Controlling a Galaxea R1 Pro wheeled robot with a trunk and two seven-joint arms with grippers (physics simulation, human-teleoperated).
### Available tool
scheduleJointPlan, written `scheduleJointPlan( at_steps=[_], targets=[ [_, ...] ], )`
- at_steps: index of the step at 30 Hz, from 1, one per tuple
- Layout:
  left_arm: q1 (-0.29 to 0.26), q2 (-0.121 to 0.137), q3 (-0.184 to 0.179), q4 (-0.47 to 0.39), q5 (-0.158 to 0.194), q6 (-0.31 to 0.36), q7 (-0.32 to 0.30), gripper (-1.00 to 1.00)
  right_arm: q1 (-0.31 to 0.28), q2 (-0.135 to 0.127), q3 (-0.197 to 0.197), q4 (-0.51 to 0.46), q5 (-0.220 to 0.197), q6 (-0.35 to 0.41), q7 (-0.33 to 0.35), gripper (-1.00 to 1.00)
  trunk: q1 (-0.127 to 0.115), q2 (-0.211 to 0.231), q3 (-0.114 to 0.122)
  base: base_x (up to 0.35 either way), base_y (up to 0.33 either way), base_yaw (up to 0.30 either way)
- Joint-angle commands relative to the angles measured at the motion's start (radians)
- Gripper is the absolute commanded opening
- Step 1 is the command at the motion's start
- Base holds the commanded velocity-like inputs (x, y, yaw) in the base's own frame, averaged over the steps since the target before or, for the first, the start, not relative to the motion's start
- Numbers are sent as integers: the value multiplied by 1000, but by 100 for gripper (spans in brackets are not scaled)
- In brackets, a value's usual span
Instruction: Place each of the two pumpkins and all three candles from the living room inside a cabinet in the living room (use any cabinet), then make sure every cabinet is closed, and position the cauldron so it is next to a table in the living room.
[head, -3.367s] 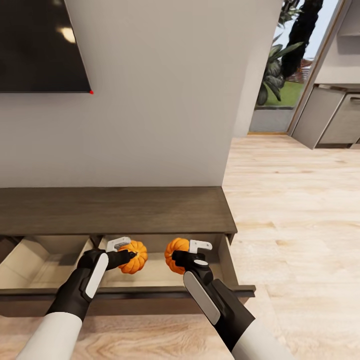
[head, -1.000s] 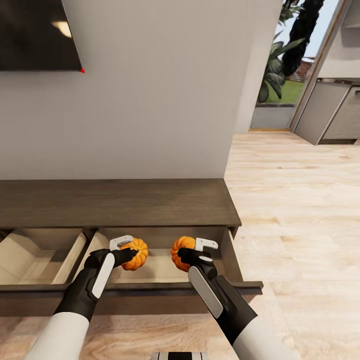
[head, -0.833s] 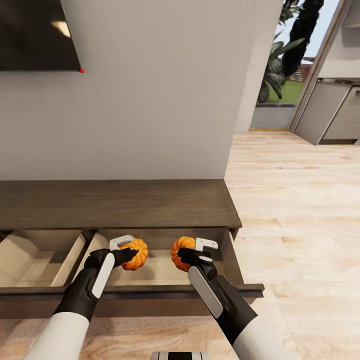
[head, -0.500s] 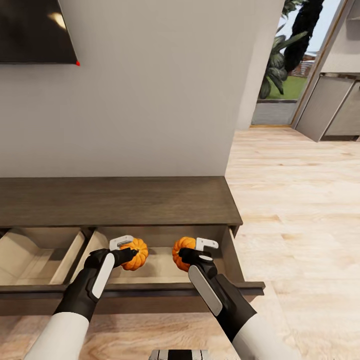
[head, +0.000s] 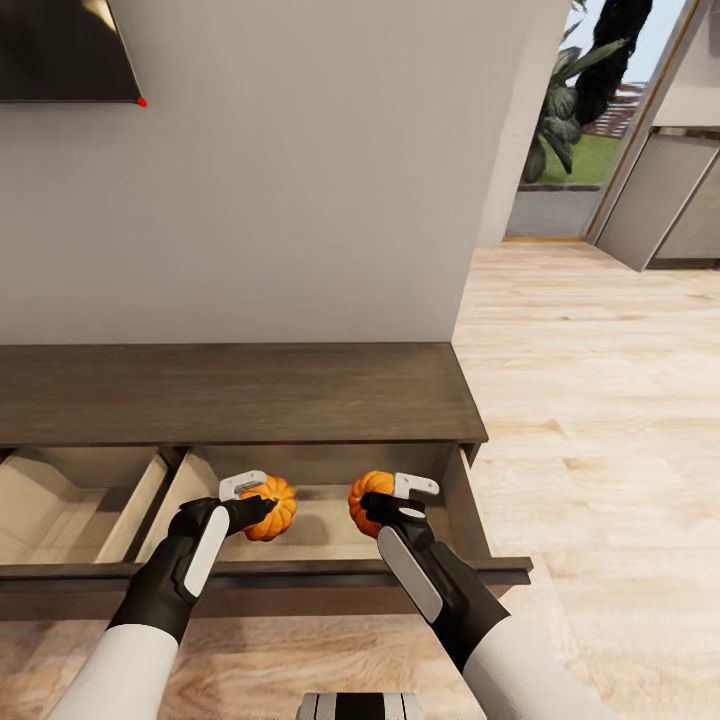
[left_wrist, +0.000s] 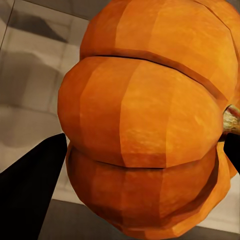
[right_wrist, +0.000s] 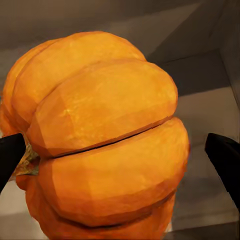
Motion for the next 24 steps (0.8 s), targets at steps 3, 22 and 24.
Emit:
scheduleJointPlan(
  at_steps=[3, 22, 24],
  targets=[
    [-1, -1, 2, -2, 11, 4, 8, -100, -1, 0, 1, -1, -6, 4, -7, 100, 0, 0, -1, 0, 0, 0],
    [0, 2, 6, -4, 21, 14, 7, 100, -1, 0, 2, -1, -6, 8, -7, 100, -2, 1, 19, 0, 0, 0],
    [-1, 1, 7, -4, 22, 23, 8, 100, -1, 0, 1, -2, -7, 12, -7, 100, -3, 1, 26, 0, 0, 0]
  ],
)
